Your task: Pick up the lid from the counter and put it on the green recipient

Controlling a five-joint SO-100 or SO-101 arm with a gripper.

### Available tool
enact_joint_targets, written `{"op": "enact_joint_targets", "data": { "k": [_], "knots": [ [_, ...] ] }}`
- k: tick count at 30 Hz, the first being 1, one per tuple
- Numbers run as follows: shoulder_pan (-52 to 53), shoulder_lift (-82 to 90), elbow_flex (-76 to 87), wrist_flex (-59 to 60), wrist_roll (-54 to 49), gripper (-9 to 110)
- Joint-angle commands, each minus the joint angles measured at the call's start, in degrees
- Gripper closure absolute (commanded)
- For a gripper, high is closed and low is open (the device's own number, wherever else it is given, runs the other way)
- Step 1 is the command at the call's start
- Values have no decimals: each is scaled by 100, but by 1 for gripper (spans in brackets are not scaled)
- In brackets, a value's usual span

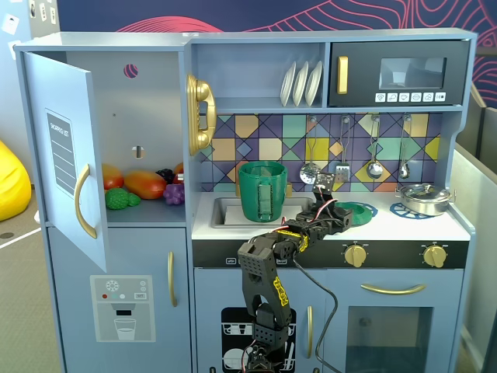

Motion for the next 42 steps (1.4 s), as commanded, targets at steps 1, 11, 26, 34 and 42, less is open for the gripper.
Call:
{"op": "enact_joint_targets", "data": {
  "k": [1,11,26,34,42],
  "knots": [
    [-26,18,-334,-167,35,59],
    [-70,-97,-343,-290,18,61],
    [-237,-114,-290,35,-141,101],
    [-246,-26,-264,88,9,101],
    [-149,422,-1213,343,-167,101]
  ]
}}
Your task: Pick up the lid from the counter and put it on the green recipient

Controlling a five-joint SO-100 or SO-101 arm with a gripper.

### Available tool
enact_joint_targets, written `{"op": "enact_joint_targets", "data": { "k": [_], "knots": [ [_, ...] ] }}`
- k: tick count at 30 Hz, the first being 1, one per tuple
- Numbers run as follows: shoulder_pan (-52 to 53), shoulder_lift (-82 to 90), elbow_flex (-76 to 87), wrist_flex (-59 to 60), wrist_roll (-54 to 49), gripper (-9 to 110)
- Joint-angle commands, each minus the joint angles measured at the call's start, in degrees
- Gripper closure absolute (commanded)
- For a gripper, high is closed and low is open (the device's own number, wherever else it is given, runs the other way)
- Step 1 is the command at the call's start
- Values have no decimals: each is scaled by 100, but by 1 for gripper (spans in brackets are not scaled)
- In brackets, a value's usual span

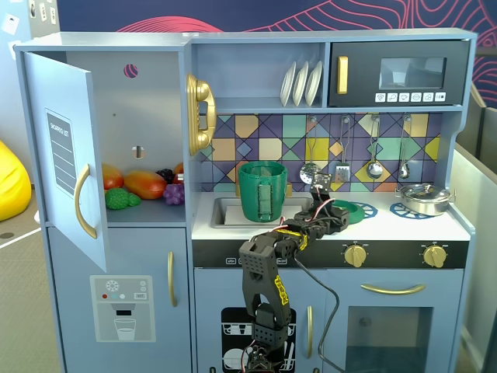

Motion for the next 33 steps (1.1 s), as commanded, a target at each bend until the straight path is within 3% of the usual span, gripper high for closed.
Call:
{"op": "enact_joint_targets", "data": {
  "k": [1,9,16,24,33],
  "knots": [
    [44,686,-1116,387,-88,101],
    [-79,1494,-2092,2057,-53,101],
    [-958,1784,-2769,2856,-35,101],
    [-2109,1863,-2971,2944,-158,101],
    [-2496,1608,-2971,2874,-308,101]
  ]
}}
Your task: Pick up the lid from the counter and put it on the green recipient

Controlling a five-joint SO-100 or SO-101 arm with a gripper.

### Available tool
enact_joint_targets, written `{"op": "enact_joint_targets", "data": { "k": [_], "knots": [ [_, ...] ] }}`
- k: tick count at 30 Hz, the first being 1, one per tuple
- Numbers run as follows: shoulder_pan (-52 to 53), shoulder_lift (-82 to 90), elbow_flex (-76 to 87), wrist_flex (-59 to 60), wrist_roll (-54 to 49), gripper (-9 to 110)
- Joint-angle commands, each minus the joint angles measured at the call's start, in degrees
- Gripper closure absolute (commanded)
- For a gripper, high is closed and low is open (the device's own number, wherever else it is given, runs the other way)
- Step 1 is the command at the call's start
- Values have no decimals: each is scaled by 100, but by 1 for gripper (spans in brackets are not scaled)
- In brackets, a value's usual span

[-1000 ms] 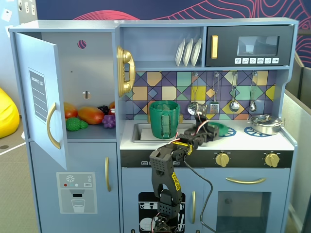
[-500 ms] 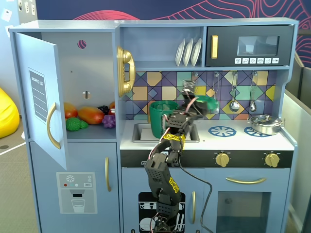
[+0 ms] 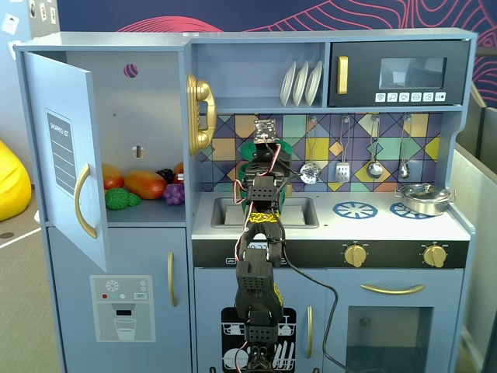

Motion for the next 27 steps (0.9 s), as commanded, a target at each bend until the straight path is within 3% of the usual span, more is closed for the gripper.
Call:
{"op": "enact_joint_targets", "data": {
  "k": [1,27],
  "knots": [
    [-114,70,-466,-79,-123,101],
    [-176,-193,-281,264,-229,101]
  ]
}}
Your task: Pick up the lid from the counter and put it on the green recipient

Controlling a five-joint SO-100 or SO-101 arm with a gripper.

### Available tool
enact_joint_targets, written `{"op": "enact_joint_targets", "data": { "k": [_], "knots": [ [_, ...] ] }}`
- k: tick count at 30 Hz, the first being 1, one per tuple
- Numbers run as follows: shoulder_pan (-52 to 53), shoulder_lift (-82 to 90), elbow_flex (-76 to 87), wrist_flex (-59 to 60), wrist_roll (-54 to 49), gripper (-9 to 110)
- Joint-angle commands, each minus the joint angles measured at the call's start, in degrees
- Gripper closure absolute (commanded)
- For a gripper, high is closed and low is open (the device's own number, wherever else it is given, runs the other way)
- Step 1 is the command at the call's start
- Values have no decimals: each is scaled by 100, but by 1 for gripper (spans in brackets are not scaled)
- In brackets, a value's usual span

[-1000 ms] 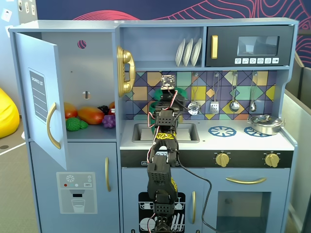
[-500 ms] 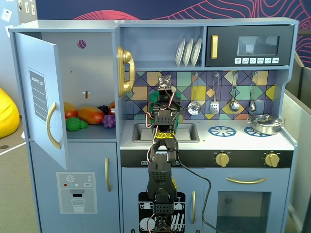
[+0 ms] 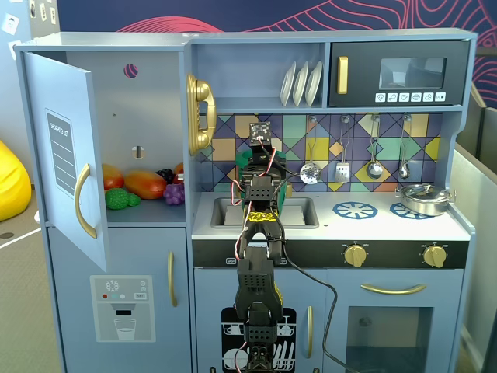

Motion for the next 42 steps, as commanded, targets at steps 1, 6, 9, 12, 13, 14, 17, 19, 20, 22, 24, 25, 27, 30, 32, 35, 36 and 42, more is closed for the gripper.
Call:
{"op": "enact_joint_targets", "data": {
  "k": [1,6,9,12,13,14,17,19,20,22,24,25,27,30,32,35,36,42],
  "knots": [
    [0,35,-255,-26,-123,101],
    [35,18,-141,-35,-141,101],
    [44,0,-132,-35,-141,101],
    [62,-9,-97,-9,-158,101],
    [62,-9,-79,-9,-158,101],
    [62,0,-62,9,-158,101],
    [88,26,18,53,-193,101],
    [97,62,88,97,-193,101],
    [97,88,132,114,-193,101],
    [97,123,220,123,-220,101],
    [114,149,290,123,-237,101],
    [123,149,308,141,-255,101],
    [123,149,325,167,-237,101],
    [132,149,325,220,-272,101],
    [132,141,316,220,-290,101],
    [123,-9,158,167,-308,101],
    [132,-70,97,149,-316,101],
    [105,-272,-229,141,-334,101]
  ]
}}
